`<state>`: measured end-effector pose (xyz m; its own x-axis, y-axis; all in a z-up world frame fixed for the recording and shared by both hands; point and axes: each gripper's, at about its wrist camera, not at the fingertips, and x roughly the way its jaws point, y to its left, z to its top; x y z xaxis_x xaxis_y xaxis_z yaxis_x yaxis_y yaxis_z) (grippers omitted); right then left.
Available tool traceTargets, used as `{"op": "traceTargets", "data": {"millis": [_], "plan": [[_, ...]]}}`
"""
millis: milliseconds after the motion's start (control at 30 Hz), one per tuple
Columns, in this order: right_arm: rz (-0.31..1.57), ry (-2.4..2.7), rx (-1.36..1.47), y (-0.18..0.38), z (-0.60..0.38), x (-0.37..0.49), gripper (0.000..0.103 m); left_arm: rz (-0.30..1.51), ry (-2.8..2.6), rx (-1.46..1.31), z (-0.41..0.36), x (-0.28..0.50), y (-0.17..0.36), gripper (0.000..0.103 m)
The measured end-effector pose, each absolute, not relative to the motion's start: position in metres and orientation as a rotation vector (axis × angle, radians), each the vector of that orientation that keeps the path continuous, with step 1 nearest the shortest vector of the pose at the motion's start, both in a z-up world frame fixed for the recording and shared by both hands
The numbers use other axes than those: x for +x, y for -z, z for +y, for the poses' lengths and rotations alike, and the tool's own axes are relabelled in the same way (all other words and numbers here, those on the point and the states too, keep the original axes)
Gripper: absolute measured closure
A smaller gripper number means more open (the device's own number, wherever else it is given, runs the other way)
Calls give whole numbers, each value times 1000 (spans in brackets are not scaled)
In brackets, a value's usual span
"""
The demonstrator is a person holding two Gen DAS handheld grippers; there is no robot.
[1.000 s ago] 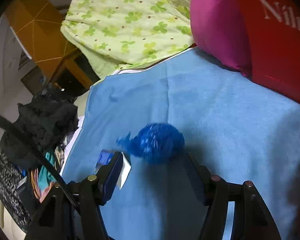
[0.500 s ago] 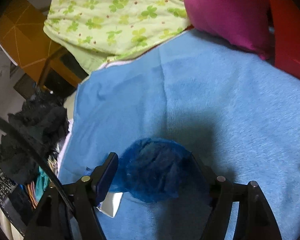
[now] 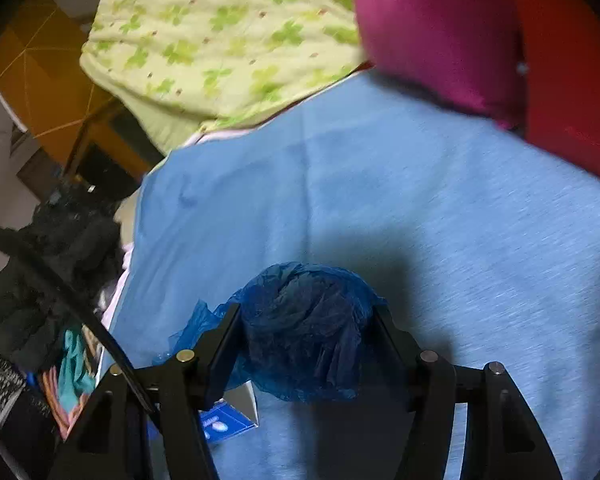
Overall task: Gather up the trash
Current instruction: 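Grasp the blue plastic bag with the right tool and lift it, then grasp the blue medicine box with the left tool and lift it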
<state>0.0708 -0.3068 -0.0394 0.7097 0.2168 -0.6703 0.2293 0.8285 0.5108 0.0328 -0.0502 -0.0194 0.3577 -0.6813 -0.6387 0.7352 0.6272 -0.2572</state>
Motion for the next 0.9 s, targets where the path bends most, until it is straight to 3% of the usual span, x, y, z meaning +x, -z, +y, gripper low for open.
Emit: {"op": "traceTargets", "data": {"millis": [200,400,500,700,900], "plan": [[746,31,649,29,-325,60,38,679,750,187,-44,28,14,33],[758,26,672,30,-327,57,38,759,663,169,-59,82,35,32],[763,33,691,33,-330,58,38,809,741,152,-65,99,45,24],[778,33,700,37,-331,63,38,882,827,59,-59,119,52,23],[791,29,707,40,-330,65,38,811,756,95,-56,120,44,23]]}}
